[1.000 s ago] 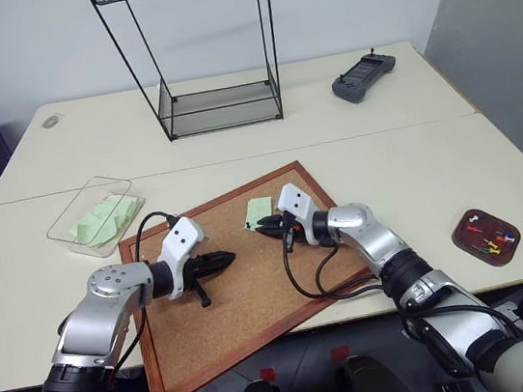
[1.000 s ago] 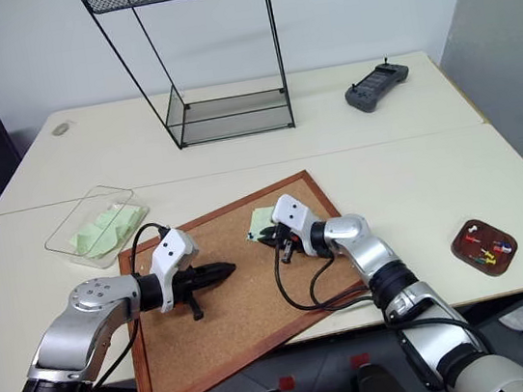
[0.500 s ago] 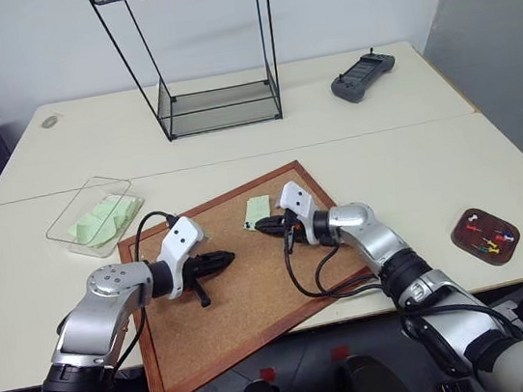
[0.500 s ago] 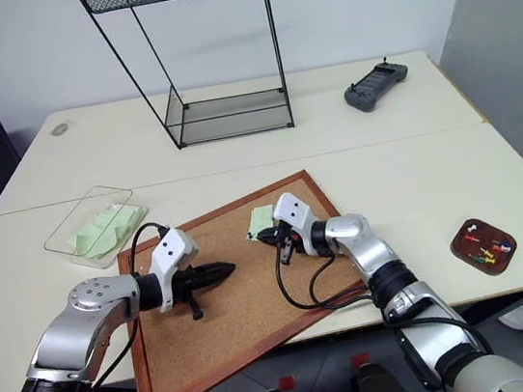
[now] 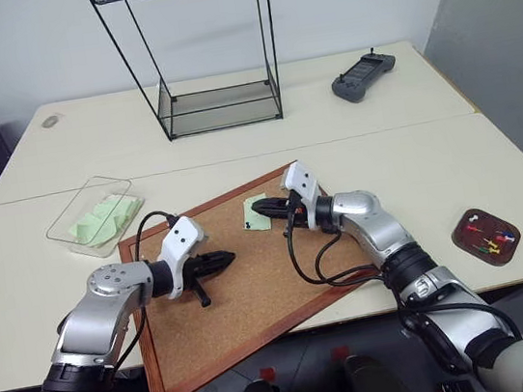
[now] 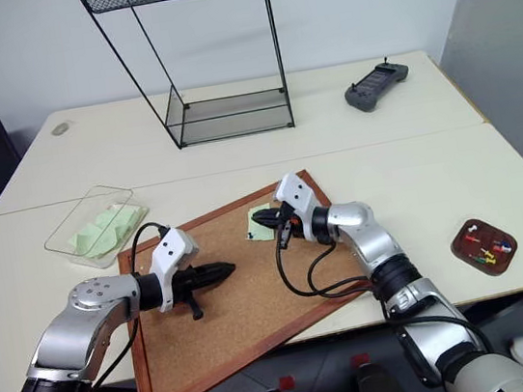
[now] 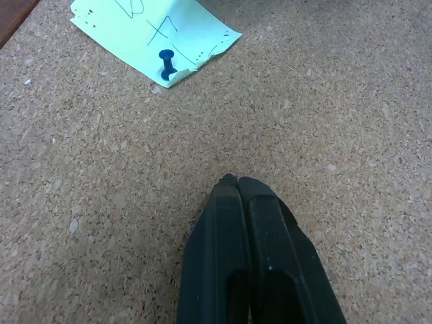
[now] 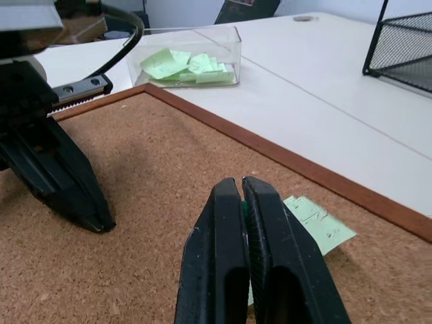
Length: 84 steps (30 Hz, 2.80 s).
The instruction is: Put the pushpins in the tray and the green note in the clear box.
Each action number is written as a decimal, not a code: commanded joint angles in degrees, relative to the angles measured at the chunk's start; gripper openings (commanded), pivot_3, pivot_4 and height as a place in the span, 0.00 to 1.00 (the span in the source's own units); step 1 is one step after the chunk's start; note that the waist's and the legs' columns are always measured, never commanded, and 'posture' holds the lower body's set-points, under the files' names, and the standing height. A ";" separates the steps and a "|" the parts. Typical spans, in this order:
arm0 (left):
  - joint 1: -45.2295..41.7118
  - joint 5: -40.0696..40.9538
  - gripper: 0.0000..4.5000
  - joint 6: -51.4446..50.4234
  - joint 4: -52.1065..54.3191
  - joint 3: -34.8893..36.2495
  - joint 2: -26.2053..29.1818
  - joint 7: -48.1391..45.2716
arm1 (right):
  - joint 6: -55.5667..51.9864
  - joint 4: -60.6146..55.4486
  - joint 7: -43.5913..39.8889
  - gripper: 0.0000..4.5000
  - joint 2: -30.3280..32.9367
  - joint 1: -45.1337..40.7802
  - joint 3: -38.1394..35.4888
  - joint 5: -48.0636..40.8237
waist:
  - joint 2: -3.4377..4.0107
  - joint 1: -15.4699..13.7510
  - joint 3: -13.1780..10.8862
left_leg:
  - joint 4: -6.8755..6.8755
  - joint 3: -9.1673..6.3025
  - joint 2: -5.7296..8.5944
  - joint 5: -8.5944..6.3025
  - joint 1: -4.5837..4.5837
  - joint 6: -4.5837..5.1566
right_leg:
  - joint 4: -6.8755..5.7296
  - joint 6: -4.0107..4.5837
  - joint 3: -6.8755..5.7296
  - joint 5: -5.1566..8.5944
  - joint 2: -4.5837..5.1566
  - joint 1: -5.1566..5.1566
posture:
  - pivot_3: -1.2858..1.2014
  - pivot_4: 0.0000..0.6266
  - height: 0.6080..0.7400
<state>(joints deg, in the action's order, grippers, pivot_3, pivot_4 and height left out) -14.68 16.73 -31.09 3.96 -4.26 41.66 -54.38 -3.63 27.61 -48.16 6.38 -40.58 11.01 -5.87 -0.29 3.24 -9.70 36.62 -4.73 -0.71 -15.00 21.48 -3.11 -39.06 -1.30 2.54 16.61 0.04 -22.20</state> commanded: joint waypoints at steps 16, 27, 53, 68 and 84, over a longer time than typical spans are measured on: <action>3.99 -1.22 0.00 -1.07 -0.84 -1.44 0.70 -1.15 | -36.79 -58.57 25.17 0.01 11.55 38.28 -31.61 -8.41 | 0.01 -0.25 0.03 | -0.37 0.11 0.01 -0.01 -0.05 -0.01 | 0.13 -0.22 0.10 0.20 0.11 -0.05 | 0.52 0.24 1.00; 2.03 -1.79 0.00 -0.37 -2.40 -2.22 1.30 -2.45 | -32.50 -56.69 36.92 0.01 6.14 46.54 -44.67 -8.92 | 0.03 -0.16 0.05 | -0.56 0.39 0.03 -0.01 -0.35 -0.01 | 0.13 -0.31 0.37 0.33 0.04 0.04 | 0.52 0.24 1.00; 2.21 -1.74 0.00 -0.56 -2.57 -1.52 1.67 -2.18 | -36.02 -54.51 40.44 0.25 7.65 45.27 -44.89 -19.33 | 0.03 -0.12 0.05 | -0.64 0.40 0.01 -0.01 -0.38 -0.01 | 0.12 -0.27 0.39 0.38 0.00 0.03 | 0.52 0.24 1.00; 1.87 -1.76 0.00 -0.79 -2.62 -1.33 1.64 -1.94 | -27.84 -58.81 20.54 0.25 21.54 39.63 -20.65 -16.41 | -0.06 0.06 -0.01 | -0.64 0.47 0.00 -0.01 -0.47 -0.01 | 0.13 -0.28 0.48 0.39 -0.06 0.07 | 0.52 0.24 1.00; 4.80 -0.42 0.00 -4.47 2.51 0.94 1.62 1.05 | -9.53 -21.57 5.23 0.50 6.07 8.32 7.79 -5.38 | -0.28 0.04 -0.09 | -0.63 0.28 -0.05 -0.01 -0.40 -0.01 | 0.10 -0.10 0.26 0.26 0.02 0.02 | 0.52 0.24 1.00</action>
<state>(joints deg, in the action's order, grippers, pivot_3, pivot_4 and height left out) -11.71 17.34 -33.28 7.55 -2.33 42.58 -53.85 -16.79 2.74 -41.50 13.24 -30.13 18.05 -12.87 -0.57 3.28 -9.78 35.99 -4.49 -0.75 -15.01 21.09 -3.12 -38.96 -1.34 2.76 16.84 0.06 -22.19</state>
